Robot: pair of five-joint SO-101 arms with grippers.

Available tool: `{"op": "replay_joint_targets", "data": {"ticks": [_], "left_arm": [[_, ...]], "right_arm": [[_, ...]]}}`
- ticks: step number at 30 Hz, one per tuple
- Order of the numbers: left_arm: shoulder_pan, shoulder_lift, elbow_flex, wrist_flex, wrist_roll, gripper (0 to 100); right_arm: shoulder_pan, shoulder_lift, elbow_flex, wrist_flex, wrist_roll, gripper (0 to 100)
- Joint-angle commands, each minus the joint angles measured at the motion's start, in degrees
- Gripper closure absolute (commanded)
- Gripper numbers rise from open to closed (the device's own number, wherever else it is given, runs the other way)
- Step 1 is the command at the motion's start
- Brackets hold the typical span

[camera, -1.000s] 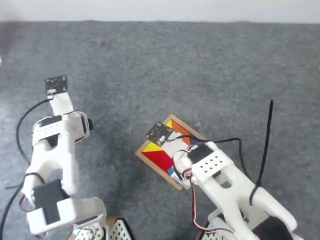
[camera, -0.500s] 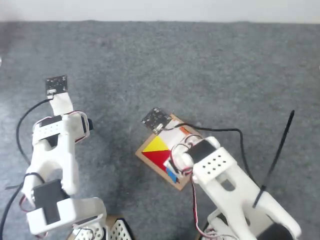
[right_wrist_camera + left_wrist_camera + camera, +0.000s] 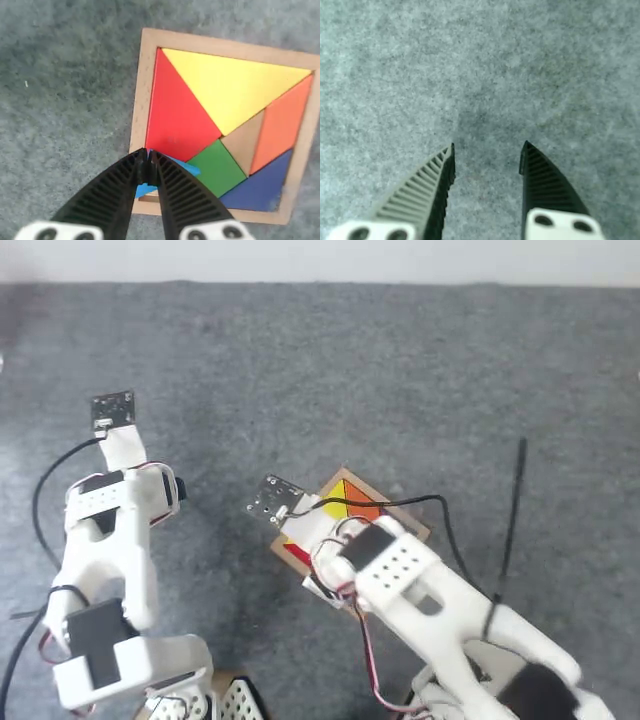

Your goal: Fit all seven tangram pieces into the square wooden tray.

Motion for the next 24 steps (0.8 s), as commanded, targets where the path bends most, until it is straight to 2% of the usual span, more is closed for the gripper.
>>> {"op": "replay_joint_targets", "data": {"ticks": [1, 11, 16, 24], "left_arm": [[0.4, -1.7, -0.1, -1.0, 0.1, 79], [0.4, -1.7, -0.1, -1.0, 0.1, 79], [0.4, -1.7, -0.1, -1.0, 0.1, 79], [0.4, -1.7, -0.1, -1.0, 0.1, 79]], "right_arm": [[-0.4, 3.8, -5.3, -1.2, 0.9, 99.0], [-0.6, 5.8, -6.2, -1.1, 1.0, 99.0], [-3.3, 5.9, -5.7, -0.9, 1.0, 99.0], [-2.2, 9.1, -5.6, -0.5, 2.9, 99.0]]}}
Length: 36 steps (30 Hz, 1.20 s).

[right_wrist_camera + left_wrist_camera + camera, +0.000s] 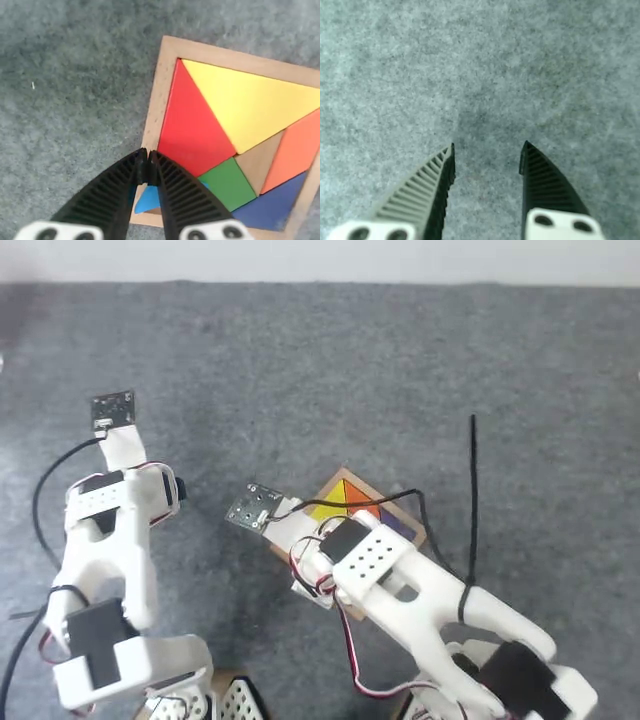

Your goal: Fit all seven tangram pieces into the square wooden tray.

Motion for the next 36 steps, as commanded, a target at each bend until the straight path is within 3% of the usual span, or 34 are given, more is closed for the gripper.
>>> {"op": "replay_joint_targets", "data": {"ticks": [1, 26, 36], "left_arm": [[0.4, -1.7, -0.1, -1.0, 0.1, 79], [0.4, -1.7, -0.1, -1.0, 0.1, 79], [0.4, -1.7, -0.1, -1.0, 0.1, 79]], "right_arm": [[1.4, 2.1, -1.5, -0.1, 1.1, 99.0], [4.7, 2.5, 1.0, 2.3, 5.1, 99.0], [13.0, -13.7, 4.6, 6.8, 7.6, 99.1]]}}
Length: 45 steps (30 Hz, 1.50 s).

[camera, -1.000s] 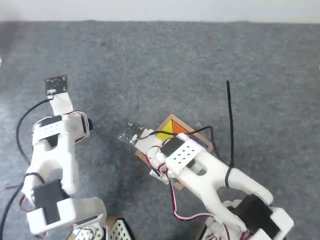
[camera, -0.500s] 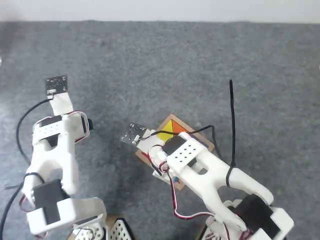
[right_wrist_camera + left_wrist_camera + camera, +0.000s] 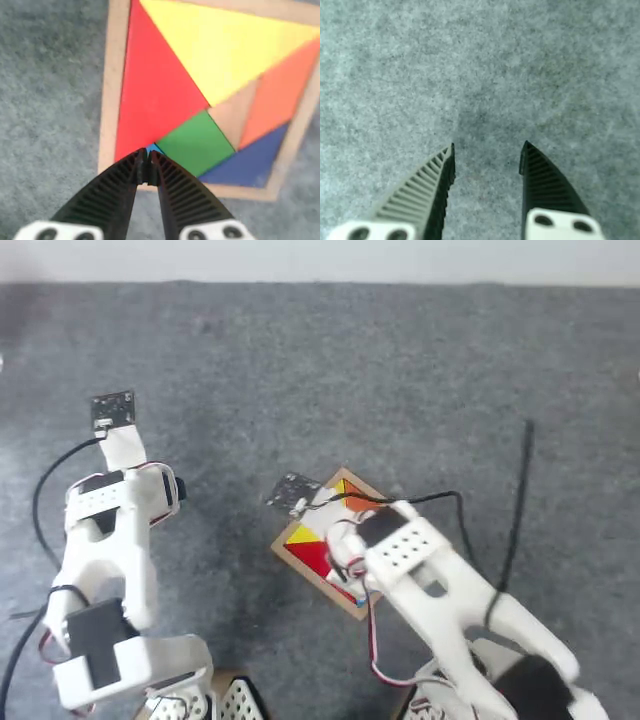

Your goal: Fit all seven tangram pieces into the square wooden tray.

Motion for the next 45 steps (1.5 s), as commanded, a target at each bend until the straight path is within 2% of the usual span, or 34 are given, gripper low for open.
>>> {"op": "replay_joint_targets", "data": {"ticks": [1, 10, 22, 28, 39, 45], "left_arm": [[0.4, -1.7, -0.1, -1.0, 0.1, 79], [0.4, -1.7, -0.1, -1.0, 0.1, 79], [0.3, -1.7, -0.1, -1.0, 0.1, 79], [0.3, -1.7, -0.1, -1.0, 0.1, 79], [0.3, -1.7, -0.1, -1.0, 0.1, 79], [0.3, -1.7, -0.1, -1.0, 0.1, 79]], "right_arm": [[2.9, -6.9, 0.7, 1.6, 1.1, 99.1], [3.5, -3.5, 5.5, -3.3, 1.2, 99.1], [3.5, 1.1, 5.3, -3.3, 3.3, 99.1], [3.6, -1.5, 2.1, -2.9, 0.2, 99.1], [-1.8, -4.2, 6.9, -1.6, 0.0, 99.1], [-1.8, -4.1, 7.5, -1.7, 0.1, 99.1]]}}
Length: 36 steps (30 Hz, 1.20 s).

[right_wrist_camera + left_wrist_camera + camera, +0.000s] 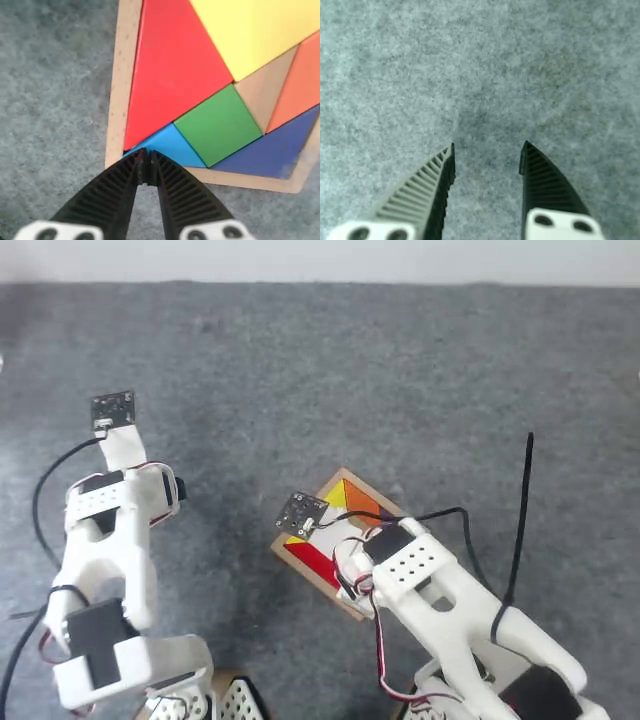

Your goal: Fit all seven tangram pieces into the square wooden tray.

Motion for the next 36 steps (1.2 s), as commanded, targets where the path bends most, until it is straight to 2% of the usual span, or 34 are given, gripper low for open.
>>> {"op": "replay_joint_targets", "data": {"ticks": [1, 9, 12, 16, 18, 21, 23, 27, 31, 36], "left_arm": [[0.3, -1.7, -0.1, -1.0, 0.1, 79], [0.3, -1.7, -0.1, -1.0, 0.1, 79], [0.3, -1.7, -0.1, -1.0, 0.1, 79], [0.0, -3.6, -1.5, -0.1, 0.1, 79], [-0.1, -7.7, -3.0, 3.7, 0.1, 79], [0.3, -18.4, -2.8, 8.1, -0.4, 79], [1.1, -27.0, -0.7, 10.0, -2.6, 79], [5.8, -44.2, 9.6, 10.4, -7.7, 79], [9.7, -58.4, 21.1, 10.1, -12.0, 79], [10.3, -72.2, 33.5, 8.2, -11.4, 79]], "right_arm": [[-0.7, -2.1, 0.5, 0.2, 0.0, 99.1], [-0.5, -2.8, 0.8, 0.7, 0.9, 99.1], [0.3, -5.5, -1.8, 1.0, -3.1, 99.1], [3.4, -14.4, -9.0, 8.2, -6.4, 99.0], [5.6, -20.4, -11.8, 12.4, -7.6, 98.9], [13.2, -28.7, -11.8, 15.1, -4.3, 98.8], [21.5, -33.5, -9.1, 14.9, -2.7, 98.8], [35.4, -41.5, 0.2, 11.6, -3.4, 98.9], [42.1, -51.5, 9.3, 8.9, -6.0, 98.9], [46.8, -65.7, 22.3, 6.8, -6.0, 99.1]]}}
